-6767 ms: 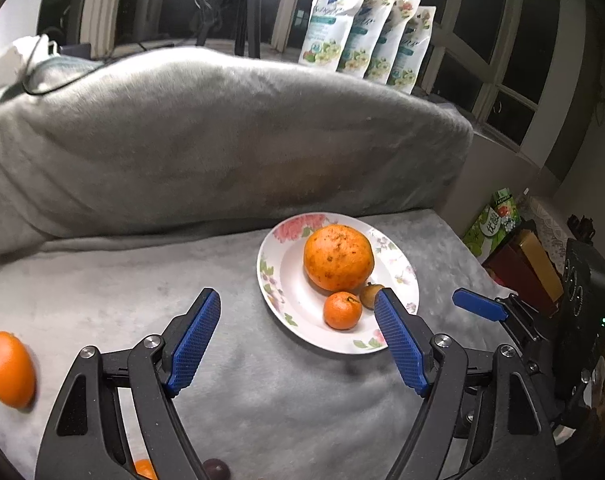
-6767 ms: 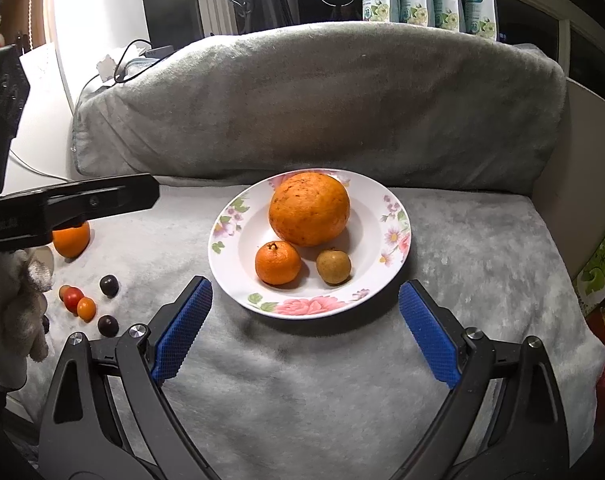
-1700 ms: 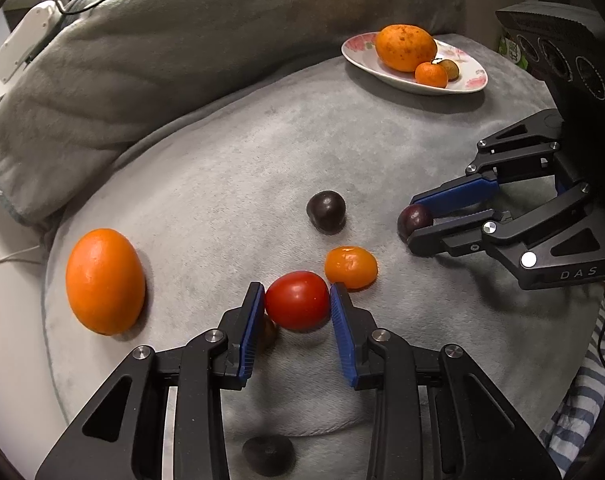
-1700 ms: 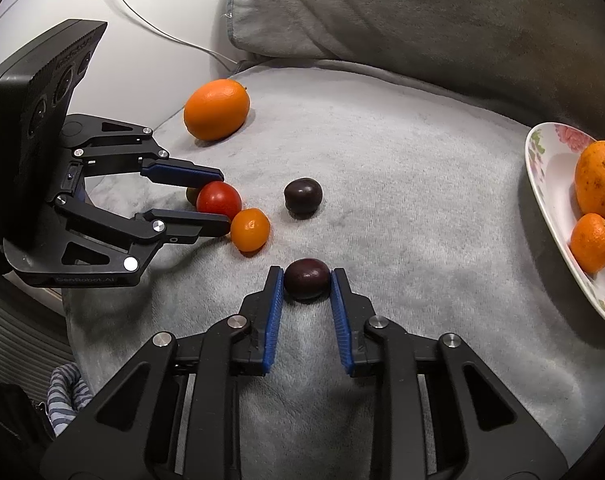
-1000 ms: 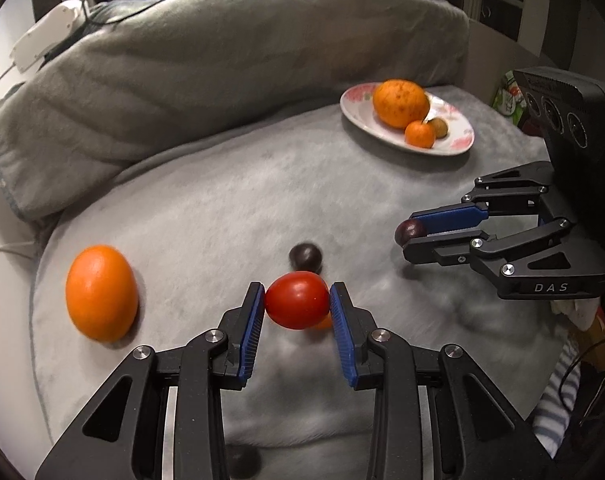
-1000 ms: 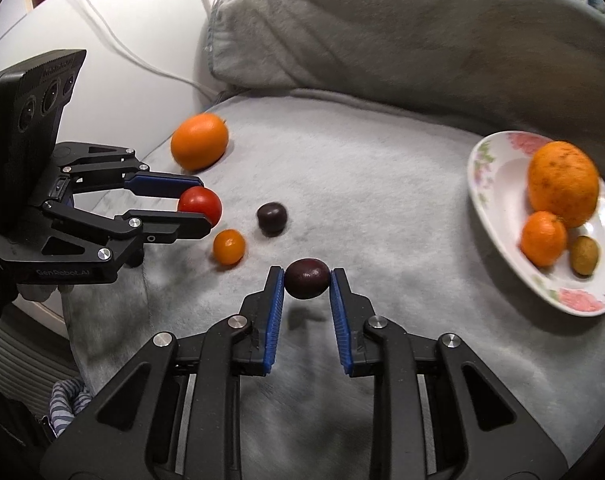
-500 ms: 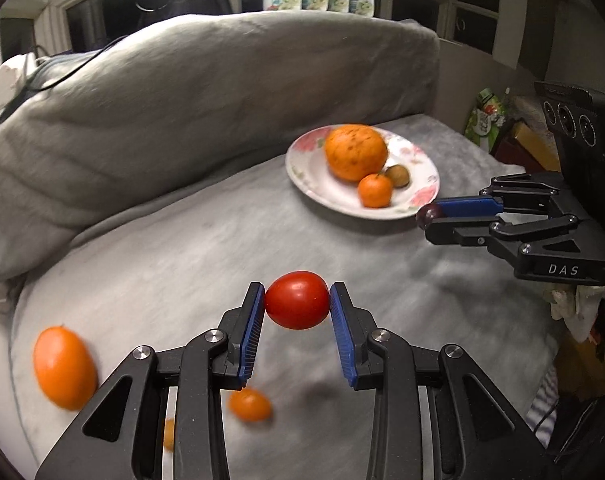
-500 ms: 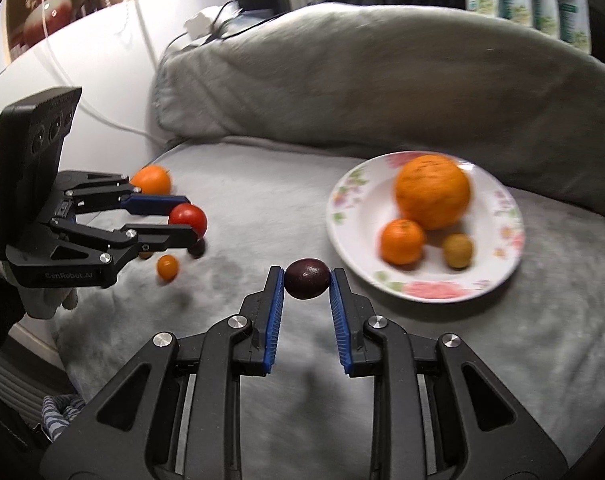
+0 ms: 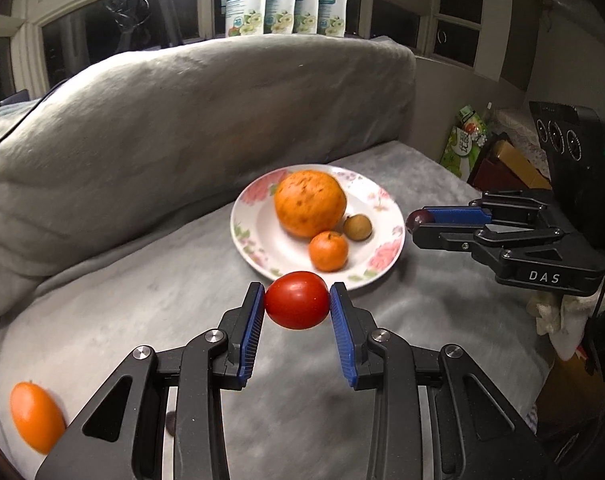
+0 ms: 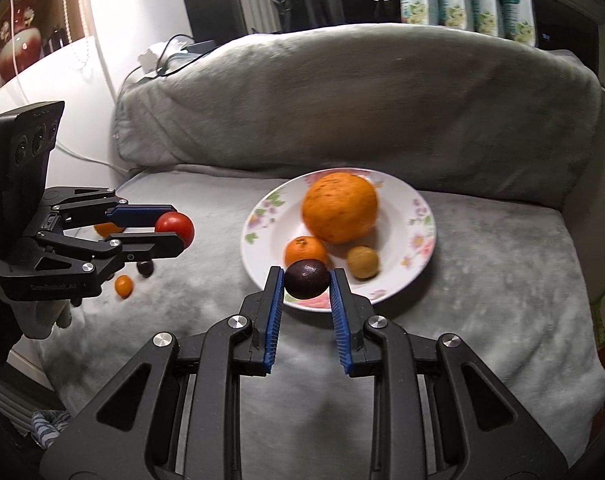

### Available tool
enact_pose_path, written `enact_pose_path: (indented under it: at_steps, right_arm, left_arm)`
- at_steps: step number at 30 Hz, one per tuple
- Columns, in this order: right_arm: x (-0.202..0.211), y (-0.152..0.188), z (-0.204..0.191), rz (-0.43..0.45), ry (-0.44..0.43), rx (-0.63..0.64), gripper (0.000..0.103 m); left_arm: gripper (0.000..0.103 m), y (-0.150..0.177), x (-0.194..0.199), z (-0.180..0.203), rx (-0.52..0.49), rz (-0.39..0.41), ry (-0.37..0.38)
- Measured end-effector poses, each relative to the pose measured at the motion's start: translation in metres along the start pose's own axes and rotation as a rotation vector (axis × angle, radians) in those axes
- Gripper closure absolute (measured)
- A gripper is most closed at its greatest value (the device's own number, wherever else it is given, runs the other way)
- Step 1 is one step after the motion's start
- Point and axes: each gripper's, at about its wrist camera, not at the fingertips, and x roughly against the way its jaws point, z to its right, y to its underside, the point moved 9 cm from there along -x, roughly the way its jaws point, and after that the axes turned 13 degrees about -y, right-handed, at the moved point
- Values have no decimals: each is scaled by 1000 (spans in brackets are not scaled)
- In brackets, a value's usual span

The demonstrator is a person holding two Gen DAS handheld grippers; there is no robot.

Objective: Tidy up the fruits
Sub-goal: 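Carry the plum in the right tool and tomato in the left tool onto the plate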

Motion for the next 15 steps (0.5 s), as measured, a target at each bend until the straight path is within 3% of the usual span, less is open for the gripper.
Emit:
enact_pose_path:
  at_steps: [15]
  right_arm:
    - [-4, -17, 40, 6, 57, -24, 79]
  left_arm:
    - [71, -26, -19, -3, 133, 16, 34]
